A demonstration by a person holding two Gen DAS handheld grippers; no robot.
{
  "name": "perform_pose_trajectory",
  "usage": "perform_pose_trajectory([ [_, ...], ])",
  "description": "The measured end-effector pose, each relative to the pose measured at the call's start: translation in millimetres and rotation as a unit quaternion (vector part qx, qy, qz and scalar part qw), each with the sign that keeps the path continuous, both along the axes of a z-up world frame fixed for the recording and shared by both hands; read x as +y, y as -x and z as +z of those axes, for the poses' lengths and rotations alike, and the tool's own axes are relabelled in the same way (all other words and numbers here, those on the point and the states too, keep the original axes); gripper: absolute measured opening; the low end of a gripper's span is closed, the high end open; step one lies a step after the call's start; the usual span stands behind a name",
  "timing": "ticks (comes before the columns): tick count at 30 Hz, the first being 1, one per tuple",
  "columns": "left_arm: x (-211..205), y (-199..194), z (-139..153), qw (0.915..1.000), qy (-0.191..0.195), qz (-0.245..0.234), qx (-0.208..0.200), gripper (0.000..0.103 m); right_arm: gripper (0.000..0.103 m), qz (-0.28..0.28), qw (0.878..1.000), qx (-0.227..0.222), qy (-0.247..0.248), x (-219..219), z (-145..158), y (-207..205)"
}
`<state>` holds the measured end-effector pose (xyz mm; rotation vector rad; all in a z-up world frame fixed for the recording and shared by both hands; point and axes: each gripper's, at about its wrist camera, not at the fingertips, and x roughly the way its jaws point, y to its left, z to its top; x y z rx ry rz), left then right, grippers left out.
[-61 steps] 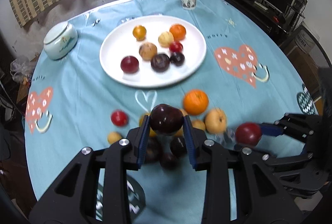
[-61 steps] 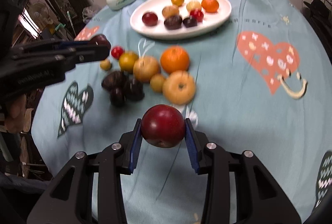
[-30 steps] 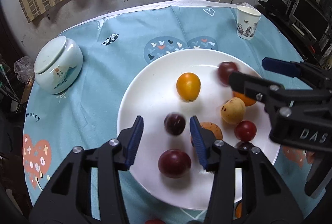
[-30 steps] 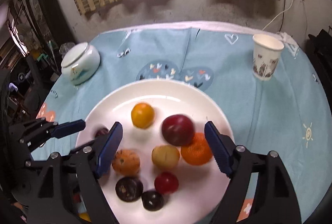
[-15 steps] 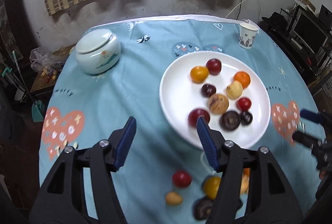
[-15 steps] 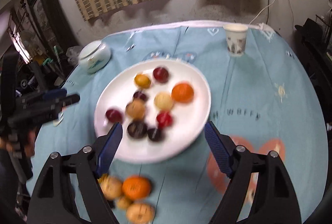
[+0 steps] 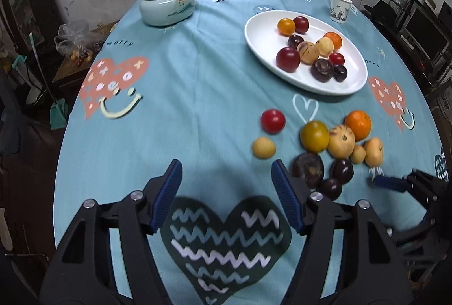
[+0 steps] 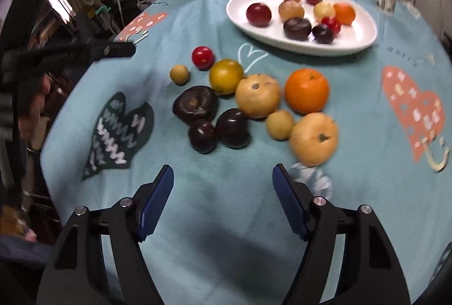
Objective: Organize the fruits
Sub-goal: 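Withdraw both tools from the plate toward the remaining fruits, then grasp the large dark wrinkled fruit with the left tool while the right tool grasps a dark plum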
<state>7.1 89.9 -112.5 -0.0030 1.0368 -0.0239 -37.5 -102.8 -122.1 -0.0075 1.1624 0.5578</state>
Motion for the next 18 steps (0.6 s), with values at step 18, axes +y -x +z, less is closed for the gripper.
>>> perform_pose_trajectory([
  [18, -84.2, -44.9, -51.9, 0.9949, 0.012, -0.057, 0.083, 0.068, 0.074, -0.017, 1.0, 0.018, 0.009, -18.2, -5.0, 16.3],
])
